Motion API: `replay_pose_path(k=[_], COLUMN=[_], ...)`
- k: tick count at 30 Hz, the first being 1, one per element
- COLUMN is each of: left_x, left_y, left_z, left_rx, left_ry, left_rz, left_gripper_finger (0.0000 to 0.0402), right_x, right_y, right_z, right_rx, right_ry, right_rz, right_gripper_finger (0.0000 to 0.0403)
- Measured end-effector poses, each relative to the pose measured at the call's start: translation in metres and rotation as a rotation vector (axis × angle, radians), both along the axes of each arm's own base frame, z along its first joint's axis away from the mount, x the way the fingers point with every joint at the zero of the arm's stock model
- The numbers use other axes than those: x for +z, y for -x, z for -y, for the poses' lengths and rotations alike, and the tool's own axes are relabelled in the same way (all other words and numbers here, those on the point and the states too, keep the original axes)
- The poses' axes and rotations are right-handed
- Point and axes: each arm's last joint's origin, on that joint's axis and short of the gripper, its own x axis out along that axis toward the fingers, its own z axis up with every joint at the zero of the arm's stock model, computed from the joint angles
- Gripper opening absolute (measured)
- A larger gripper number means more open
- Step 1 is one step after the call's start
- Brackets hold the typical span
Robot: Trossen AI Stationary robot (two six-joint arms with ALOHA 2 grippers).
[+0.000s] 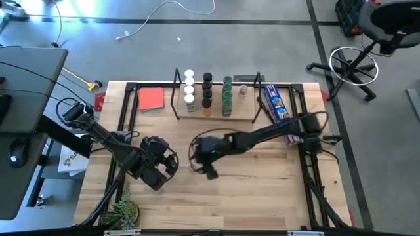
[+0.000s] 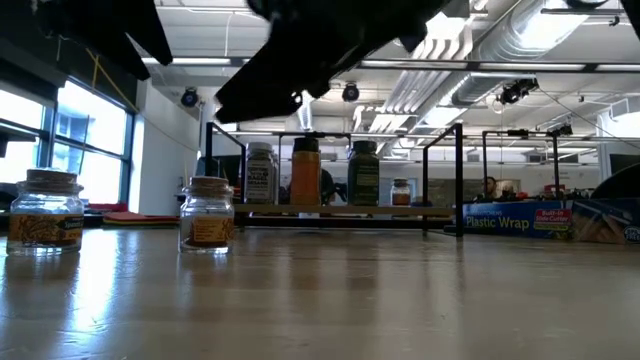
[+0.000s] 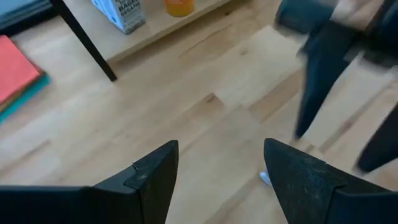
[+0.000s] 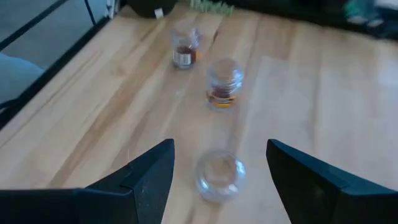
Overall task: Shelf spices
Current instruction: Put the brown seasoning bottle on the shelf aligned with the other brown seasoning bottle
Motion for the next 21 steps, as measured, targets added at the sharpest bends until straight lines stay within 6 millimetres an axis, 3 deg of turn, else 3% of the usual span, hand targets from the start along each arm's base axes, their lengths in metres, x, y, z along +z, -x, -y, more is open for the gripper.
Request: replay_pose_path(k=[8, 21], left_x=[-0.001, 0.000], left_y=[0.008, 0.008], left_z=[0.014, 0.014], left_rx=[-0.005, -0.011], left_ry=[0.047, 0.003], left_rz=[0.044, 0.071], left_gripper_finger=[0.0229, 0.0229], right_x=[-0.033, -0.049], right_y=[-0.032, -0.032], right_z=[-0.018, -0.016], right_rx=[-0.082, -0.146], right_ry=[0.059, 0.081], right_rz=[-0.065, -0.151], right_gripper_finger=[0.0249, 0.0249])
